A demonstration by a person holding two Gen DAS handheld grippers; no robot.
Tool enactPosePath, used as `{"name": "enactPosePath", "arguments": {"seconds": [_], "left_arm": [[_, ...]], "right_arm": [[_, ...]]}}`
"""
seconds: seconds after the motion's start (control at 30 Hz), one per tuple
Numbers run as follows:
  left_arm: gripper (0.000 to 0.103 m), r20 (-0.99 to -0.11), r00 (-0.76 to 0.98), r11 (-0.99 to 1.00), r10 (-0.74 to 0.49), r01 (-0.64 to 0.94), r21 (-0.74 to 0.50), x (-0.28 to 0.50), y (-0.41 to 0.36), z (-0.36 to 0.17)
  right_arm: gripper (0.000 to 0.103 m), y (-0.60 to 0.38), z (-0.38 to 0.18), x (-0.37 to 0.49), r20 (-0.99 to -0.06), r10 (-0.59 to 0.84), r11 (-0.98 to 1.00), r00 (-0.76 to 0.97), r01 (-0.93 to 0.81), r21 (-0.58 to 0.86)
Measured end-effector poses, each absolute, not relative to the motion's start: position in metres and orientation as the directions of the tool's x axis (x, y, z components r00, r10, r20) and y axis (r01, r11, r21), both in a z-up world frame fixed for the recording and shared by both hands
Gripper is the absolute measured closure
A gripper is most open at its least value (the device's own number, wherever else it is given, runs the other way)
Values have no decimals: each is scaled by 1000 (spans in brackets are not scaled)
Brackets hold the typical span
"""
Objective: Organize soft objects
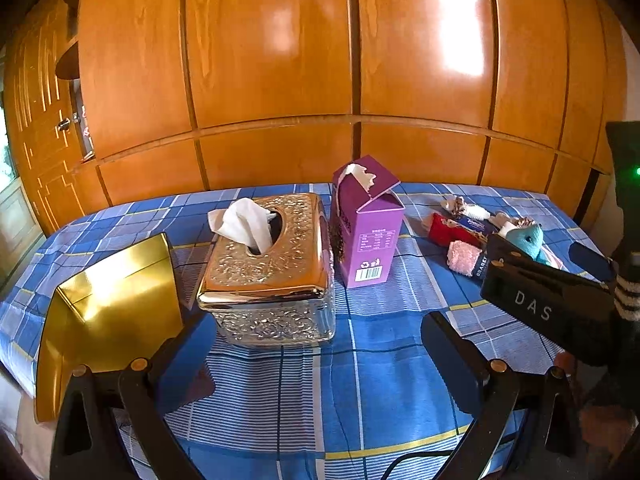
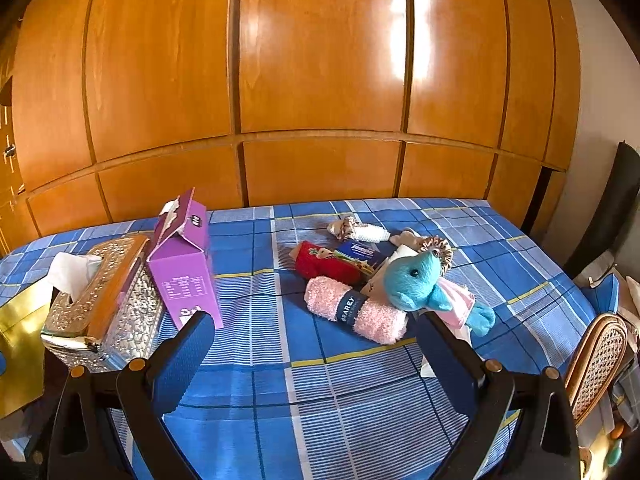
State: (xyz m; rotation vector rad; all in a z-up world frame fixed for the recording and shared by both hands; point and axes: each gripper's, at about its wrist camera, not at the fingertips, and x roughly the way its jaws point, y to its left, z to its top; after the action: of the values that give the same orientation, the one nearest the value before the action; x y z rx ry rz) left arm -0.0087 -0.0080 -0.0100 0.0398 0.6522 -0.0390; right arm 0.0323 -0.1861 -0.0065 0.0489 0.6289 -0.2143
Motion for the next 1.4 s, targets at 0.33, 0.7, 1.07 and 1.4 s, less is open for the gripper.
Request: {"name": "enactPosePath", "arguments": {"seconds": [0.33, 0.7, 1.07, 1.4], "left_arm": [[0, -624, 736, 964, -262, 233, -130, -2, -20, -5], [0, -651, 662, 897, -372, 437, -69, 40, -86, 8], [0, -752, 568, 881, -333, 472, -33, 100, -159, -19], [6, -785, 466, 804, -408, 591, -67, 148, -239, -36]], "right_arm": [[1, -221, -14, 46, -613, -235, 961, 754, 276, -30], [0, -345, -14, 65, -670, -313, 880, 673, 472, 63], [0, -421, -27, 58, -683, -207, 761, 700, 554, 337], [0, -444, -37, 41, -590, -179, 657, 788, 542, 525]]}}
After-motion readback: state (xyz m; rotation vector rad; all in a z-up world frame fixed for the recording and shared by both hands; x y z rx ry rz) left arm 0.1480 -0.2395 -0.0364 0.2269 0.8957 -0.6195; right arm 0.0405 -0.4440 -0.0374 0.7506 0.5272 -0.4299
